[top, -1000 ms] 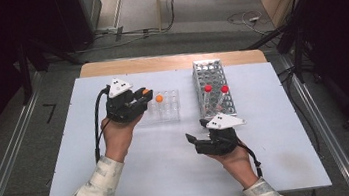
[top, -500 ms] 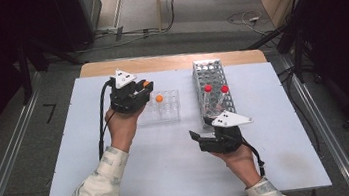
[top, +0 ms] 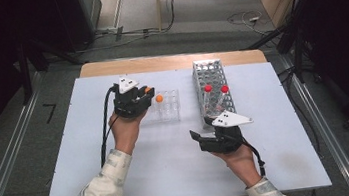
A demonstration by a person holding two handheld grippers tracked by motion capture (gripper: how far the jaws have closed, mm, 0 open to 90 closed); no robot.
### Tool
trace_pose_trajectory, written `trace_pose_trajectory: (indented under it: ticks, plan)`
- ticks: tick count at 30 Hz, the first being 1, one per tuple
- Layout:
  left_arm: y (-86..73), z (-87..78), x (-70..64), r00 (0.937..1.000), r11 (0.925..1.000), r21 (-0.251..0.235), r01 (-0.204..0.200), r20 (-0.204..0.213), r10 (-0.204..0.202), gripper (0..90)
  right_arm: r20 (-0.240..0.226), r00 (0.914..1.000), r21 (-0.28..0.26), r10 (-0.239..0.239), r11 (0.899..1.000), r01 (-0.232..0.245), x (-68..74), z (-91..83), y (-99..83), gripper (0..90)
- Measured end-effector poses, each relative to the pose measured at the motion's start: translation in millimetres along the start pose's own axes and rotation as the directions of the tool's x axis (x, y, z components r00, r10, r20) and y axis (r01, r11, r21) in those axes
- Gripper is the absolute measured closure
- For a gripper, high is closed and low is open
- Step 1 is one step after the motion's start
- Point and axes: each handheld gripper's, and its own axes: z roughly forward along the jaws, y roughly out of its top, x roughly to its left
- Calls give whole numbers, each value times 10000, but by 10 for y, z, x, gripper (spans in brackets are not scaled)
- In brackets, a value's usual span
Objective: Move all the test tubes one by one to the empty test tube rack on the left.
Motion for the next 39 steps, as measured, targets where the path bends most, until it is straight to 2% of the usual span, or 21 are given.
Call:
trace_pose_trajectory:
  ticks: [5, 9, 22, 26, 32, 35, 39]
  plan:
    - [-83, 56, -20, 9998, 9999, 87, -146, -119, 147, 701, -7, 10000, -19, 21, 10000, -21, -3, -1, 1, 292]
    - [-117, 78, -26, 9998, 9999, 119, -109, -148, 111, 699, 5, 10000, 5, -12, 10000, 12, -4, 2, -2, 292]
    - [-108, 34, -16, 9996, 10000, 2, -20, -283, 20, 630, 34, 10000, 15, 71, 10000, -71, -7, -4, -2, 291]
    - [-101, 15, -15, 9998, 10000, -33, 27, -206, -27, 616, 60, 10000, 24, 50, 10000, -50, -11, -3, -5, 291]
    - [-123, -77, -34, 9998, 9997, -94, 217, -22, -217, 528, 220, 9996, -84, 166, 9998, -164, -74, -32, 0, 291]
    - [-161, -171, -42, 9985, 9987, 15, 505, 233, -505, 432, 384, 9990, -118, 213, 9997, -209, -119, -47, -1, 286]
    - [-237, -256, -59, 9981, 9986, 94, 526, 308, -529, 332, 722, 9970, -147, 278, 9995, -268, -182, -62, -6, 278]
